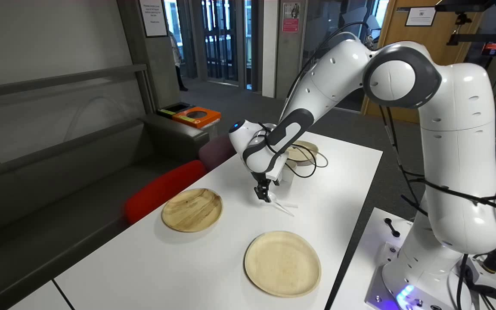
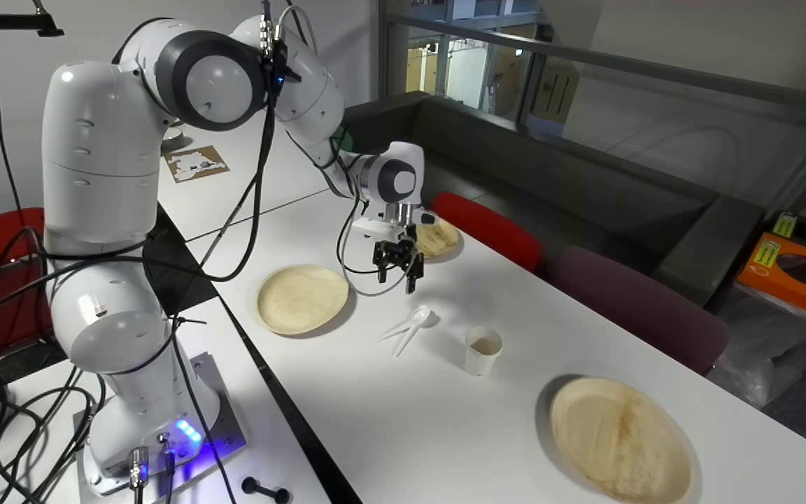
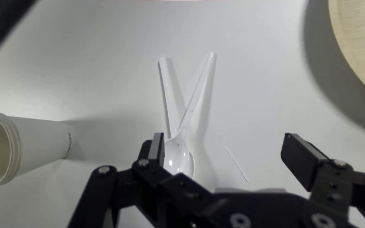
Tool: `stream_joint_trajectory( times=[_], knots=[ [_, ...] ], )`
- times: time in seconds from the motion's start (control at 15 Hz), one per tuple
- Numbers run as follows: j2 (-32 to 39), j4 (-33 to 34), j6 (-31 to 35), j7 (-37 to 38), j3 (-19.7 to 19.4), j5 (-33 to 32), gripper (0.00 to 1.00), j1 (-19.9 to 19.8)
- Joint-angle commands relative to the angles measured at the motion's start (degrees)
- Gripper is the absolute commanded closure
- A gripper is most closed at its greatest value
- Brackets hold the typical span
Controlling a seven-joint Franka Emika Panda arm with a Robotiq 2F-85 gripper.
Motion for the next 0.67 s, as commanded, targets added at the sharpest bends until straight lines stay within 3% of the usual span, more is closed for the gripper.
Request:
stream_joint_trajectory(
  times=[0.0, 0.6],
  knots=[
    [2.53, 2.21, -2.17, -1.12, -1.01, 1.71, 0.0, -1.18],
    [4.0, 2.14, -0.77, -0.11, -1.43, 1.15, 0.0, -0.89]
  ],
)
